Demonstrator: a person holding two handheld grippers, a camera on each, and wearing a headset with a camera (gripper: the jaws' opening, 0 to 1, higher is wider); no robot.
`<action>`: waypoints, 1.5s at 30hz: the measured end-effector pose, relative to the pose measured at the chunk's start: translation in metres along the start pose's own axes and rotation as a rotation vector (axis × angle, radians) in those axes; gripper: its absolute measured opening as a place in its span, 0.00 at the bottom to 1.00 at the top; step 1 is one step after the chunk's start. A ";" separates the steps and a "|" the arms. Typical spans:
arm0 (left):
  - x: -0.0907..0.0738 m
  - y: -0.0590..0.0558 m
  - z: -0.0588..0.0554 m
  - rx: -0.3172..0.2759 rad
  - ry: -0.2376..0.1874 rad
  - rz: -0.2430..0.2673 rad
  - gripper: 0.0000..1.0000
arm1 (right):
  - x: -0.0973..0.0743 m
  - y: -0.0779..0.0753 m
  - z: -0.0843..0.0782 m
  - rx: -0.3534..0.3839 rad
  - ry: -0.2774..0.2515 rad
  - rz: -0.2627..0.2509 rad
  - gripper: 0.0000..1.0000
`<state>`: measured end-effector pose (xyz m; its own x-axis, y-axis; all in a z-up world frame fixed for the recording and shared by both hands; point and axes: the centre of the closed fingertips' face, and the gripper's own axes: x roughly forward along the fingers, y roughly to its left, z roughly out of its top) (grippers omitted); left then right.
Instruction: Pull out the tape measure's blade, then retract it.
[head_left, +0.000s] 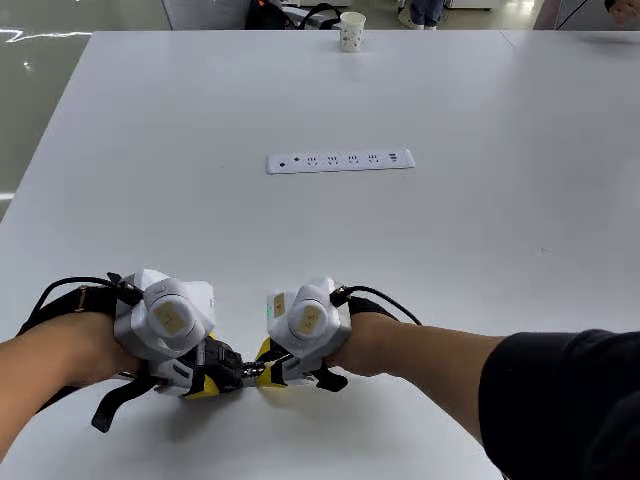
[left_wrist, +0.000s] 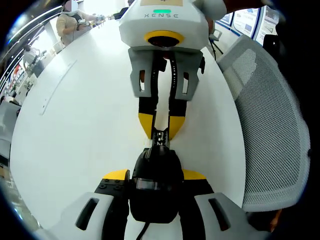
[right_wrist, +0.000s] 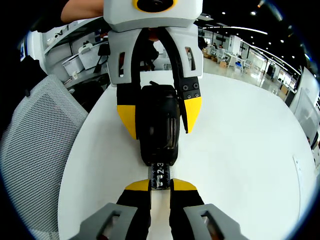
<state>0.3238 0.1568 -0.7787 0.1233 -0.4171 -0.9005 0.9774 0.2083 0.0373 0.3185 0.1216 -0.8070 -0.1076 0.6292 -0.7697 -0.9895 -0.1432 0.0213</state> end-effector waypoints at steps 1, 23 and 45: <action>0.000 0.000 0.000 -0.001 0.000 0.000 0.32 | -0.001 0.000 -0.001 -0.001 0.002 0.001 0.09; 0.000 -0.001 0.000 -0.005 0.000 0.008 0.32 | -0.008 -0.001 -0.011 0.014 0.015 0.001 0.09; 0.001 0.000 0.000 -0.011 -0.003 0.006 0.32 | -0.018 -0.001 -0.023 0.036 0.029 0.002 0.09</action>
<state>0.3236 0.1561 -0.7799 0.1298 -0.4183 -0.8990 0.9747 0.2204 0.0382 0.3232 0.0933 -0.8078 -0.1072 0.6066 -0.7878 -0.9922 -0.1165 0.0453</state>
